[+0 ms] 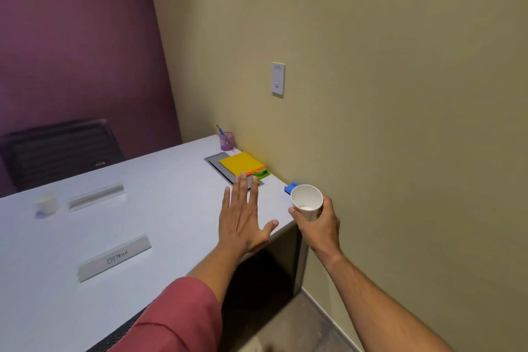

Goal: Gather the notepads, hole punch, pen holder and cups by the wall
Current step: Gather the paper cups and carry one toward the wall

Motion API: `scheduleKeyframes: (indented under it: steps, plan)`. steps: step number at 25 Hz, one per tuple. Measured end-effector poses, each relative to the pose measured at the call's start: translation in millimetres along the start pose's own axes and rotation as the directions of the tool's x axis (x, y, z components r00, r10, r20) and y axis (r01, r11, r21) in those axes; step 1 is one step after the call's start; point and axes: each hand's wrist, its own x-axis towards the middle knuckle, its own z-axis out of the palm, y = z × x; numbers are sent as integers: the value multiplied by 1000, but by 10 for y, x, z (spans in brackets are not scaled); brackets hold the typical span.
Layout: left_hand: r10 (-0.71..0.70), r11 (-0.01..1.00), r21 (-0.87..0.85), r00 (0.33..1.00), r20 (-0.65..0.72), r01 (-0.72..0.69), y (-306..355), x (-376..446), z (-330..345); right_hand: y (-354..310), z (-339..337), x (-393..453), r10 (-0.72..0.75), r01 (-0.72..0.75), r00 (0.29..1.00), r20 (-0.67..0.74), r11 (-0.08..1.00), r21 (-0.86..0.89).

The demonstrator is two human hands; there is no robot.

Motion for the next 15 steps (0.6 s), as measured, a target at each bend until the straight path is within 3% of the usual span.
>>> scheduleKeyframes:
  steps: [9,15]
  plan:
    - [-219,971,98,975,-22,220,-654,476,334,238,961,677,-24,5,950,312,998,63]
    - [-369,924,96,929,-25,369,-1292,848,616,212,1834,1135,-65,34,894,442,996,78]
